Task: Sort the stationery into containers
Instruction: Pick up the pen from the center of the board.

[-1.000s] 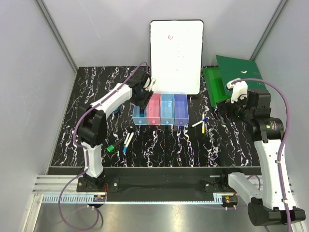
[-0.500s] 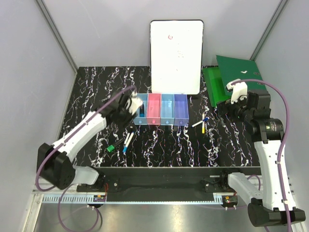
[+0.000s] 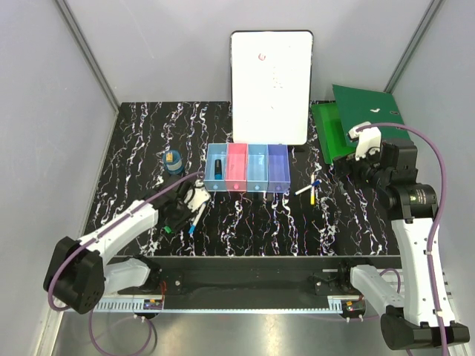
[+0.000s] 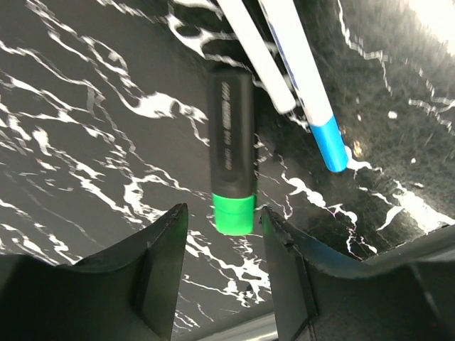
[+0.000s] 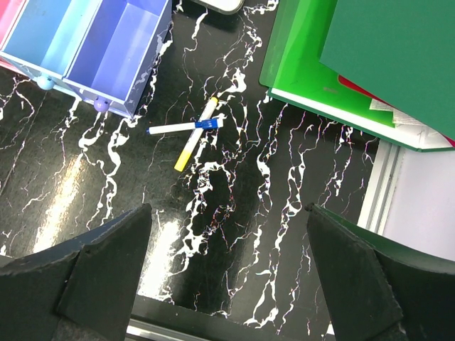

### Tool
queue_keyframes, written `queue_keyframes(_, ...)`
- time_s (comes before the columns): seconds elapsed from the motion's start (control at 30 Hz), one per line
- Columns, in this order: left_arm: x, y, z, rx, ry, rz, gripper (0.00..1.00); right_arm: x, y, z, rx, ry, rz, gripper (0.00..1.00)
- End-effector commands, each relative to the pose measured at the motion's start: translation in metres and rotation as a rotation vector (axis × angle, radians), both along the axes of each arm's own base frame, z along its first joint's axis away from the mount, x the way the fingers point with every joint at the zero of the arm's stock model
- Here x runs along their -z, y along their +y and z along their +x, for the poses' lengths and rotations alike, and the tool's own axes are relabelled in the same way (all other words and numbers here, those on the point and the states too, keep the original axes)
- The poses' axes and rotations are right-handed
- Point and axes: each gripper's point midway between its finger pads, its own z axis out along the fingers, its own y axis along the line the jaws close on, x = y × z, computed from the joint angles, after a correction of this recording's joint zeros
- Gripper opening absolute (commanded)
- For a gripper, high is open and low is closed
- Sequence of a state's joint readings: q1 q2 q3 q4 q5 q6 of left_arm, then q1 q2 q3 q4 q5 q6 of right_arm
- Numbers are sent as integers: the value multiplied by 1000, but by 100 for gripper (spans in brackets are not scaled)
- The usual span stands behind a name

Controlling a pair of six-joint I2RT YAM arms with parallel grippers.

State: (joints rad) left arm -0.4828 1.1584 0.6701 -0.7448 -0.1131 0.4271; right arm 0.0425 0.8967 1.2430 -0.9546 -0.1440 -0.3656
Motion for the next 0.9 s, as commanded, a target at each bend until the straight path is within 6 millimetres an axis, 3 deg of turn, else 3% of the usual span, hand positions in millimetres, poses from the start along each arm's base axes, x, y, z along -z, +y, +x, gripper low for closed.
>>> queue_keyframes(0.0, 5, 0, 0, 5, -34, -17, 50, -18, 3, 2, -6, -67, 21, 97)
queue_keyframes(0.43, 30, 7, -6, 25, 130, -24, 49, -20, 2, 1, -5, -73, 17, 97)
queue_keyframes(0.63, 33, 3, 2, 10, 172, -79, 47, -22, 1, -1, -1, -76, 11, 97)
queue_keyframes(0.73, 35, 1, 4, 11, 180, -84, 35, -23, 1, -1, 1, -78, 12, 97)
queue_keyframes(0.87, 39, 1, 3, 12, 200, -79, 0, -23, 1, 1, 1, -74, 15, 97)
